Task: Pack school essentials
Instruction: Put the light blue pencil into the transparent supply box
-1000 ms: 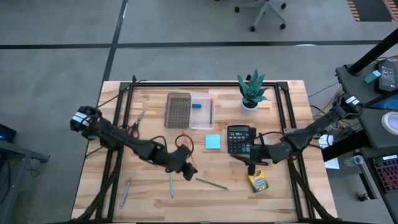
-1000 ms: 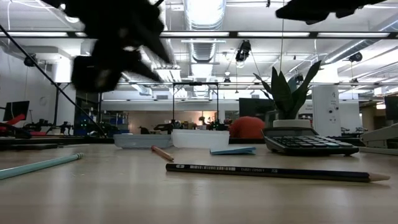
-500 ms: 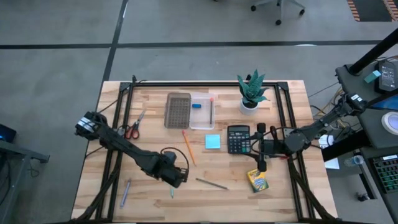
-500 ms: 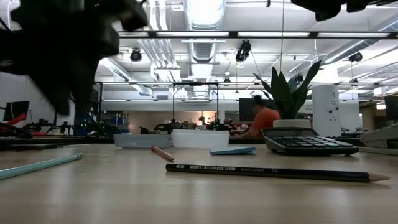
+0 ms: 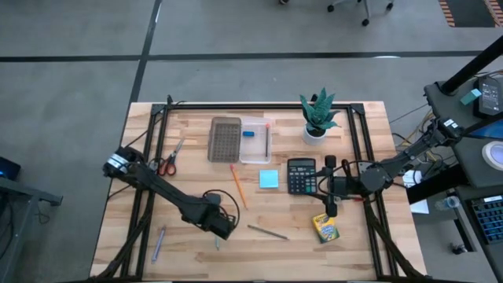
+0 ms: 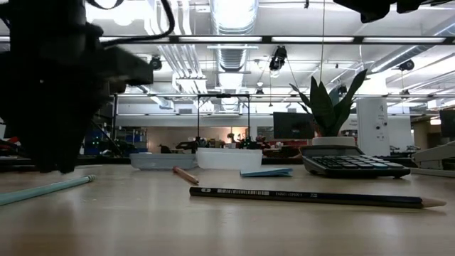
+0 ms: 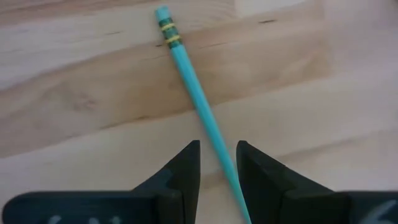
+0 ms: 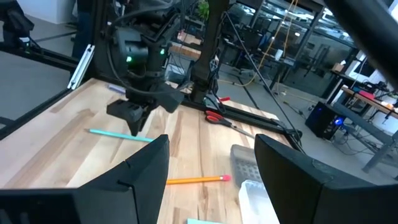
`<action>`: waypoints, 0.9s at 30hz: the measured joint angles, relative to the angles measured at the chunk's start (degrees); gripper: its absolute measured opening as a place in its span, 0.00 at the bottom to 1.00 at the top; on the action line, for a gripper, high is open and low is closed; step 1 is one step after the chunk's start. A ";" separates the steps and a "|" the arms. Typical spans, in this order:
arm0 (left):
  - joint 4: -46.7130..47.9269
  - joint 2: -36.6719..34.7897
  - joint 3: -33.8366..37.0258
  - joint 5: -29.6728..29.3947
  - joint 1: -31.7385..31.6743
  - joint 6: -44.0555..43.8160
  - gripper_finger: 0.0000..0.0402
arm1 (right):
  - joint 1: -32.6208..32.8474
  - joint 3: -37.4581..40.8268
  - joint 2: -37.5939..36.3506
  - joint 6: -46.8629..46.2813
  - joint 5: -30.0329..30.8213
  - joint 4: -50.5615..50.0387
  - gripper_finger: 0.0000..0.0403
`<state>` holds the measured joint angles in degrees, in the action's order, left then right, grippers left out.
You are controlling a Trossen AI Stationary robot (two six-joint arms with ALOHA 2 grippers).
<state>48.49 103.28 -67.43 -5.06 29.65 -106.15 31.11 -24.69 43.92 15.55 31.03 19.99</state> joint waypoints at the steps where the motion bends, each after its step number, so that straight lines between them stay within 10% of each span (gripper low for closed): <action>1: 0.01 0.40 0.31 0.00 0.00 0.00 0.21 | 0.00 0.00 0.02 -0.02 0.00 0.00 0.56; 27: -1.82 4.41 0.32 -1.57 0.21 3.19 0.01 | 0.00 0.00 0.09 -0.08 0.01 0.00 0.56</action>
<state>46.67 107.68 -67.11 -6.63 29.86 -102.96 31.11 -24.69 44.01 15.46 31.05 19.99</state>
